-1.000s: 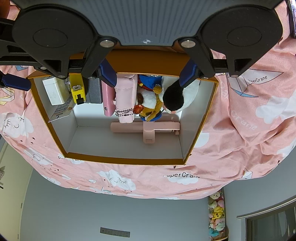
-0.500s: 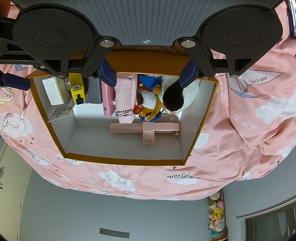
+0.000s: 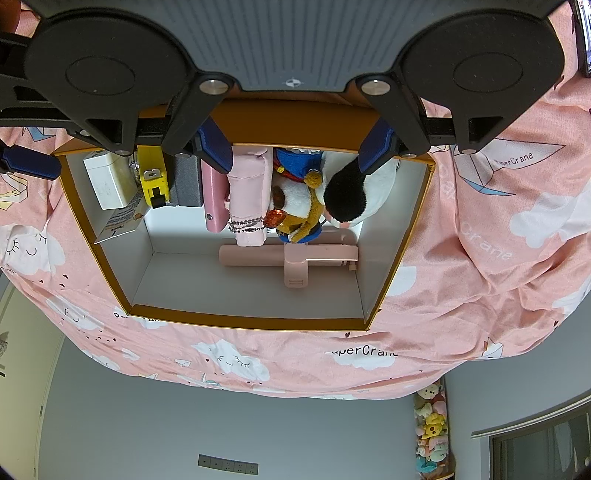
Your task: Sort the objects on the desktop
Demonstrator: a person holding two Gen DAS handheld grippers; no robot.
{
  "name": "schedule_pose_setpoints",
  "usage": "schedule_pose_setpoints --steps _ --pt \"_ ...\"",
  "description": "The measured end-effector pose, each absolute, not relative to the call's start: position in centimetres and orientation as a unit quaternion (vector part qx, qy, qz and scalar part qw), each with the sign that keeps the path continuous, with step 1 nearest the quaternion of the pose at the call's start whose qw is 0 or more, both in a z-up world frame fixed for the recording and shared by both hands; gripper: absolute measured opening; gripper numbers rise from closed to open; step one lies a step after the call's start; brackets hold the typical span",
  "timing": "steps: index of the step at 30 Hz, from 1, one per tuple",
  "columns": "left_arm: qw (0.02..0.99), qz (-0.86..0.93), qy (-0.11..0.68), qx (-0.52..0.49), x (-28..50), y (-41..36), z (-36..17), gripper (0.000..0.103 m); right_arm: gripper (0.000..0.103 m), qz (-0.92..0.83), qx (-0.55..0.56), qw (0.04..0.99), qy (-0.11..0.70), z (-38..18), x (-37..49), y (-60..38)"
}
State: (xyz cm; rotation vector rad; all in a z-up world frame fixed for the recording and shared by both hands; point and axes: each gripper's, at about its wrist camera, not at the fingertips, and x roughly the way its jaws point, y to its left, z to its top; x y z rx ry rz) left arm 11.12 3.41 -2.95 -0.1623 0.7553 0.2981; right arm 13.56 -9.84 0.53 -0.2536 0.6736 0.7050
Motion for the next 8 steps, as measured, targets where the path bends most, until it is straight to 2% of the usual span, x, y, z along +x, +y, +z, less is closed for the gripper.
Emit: schedule_pose_setpoints --steps 8 --pt "0.915 0.146 0.367 -0.079 11.15 3.53 -3.03 0.090 0.085 0.338 -0.121 0.876 0.322 0.53 13.58 -9.86"
